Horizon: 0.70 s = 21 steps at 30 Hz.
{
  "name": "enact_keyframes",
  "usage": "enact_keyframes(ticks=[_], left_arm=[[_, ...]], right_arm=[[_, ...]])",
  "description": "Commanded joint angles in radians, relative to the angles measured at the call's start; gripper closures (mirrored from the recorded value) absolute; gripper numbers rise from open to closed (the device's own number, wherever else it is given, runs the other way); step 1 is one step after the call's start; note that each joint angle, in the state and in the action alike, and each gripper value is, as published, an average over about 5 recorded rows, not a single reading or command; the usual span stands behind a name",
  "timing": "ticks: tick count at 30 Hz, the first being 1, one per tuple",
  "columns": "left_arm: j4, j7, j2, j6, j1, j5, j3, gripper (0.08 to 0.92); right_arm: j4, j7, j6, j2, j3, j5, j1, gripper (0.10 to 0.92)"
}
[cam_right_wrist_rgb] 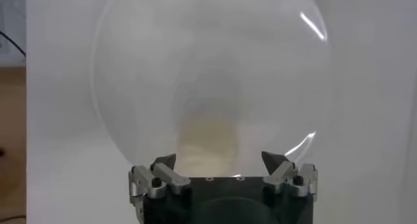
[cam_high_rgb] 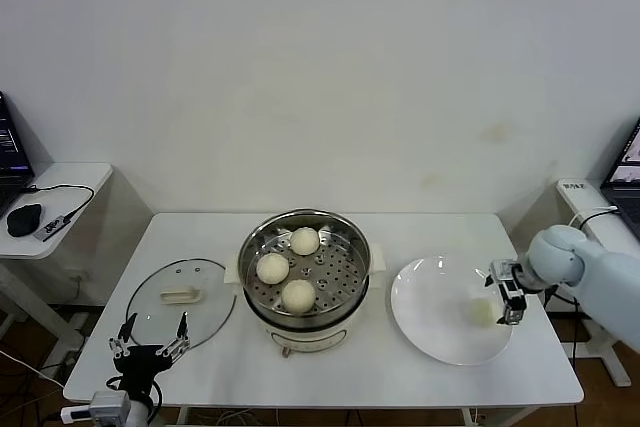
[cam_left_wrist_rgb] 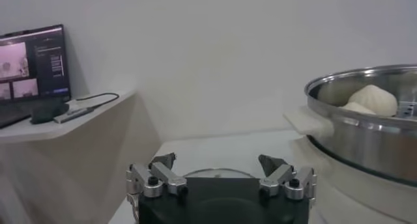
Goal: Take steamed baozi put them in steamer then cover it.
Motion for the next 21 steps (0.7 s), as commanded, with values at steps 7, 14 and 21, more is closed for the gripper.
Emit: enact_keyframes(ticks=[7,14,21], left_arm=[[0.001,0.001,-0.003,0.001,-0.002,0.001,-0.001,0.177],[-0.007,0.001,-0.004,0.001,0.004,0.001,-0.007,0.177],[-0.014,0.001,-0.006,0.001,0.005,0.001,-0.010,0.177]], right_arm=[[-0.096,0.005,-0.004,0.076,0.035,-0.035,-0.059,0.238],[-0.095,0.001,-0.009,0.090,0.041,-0.035,-0.062,0.292],[-0.087,-0.017,-0.007,0.088,0.043,-0.034,-0.051,0.361]])
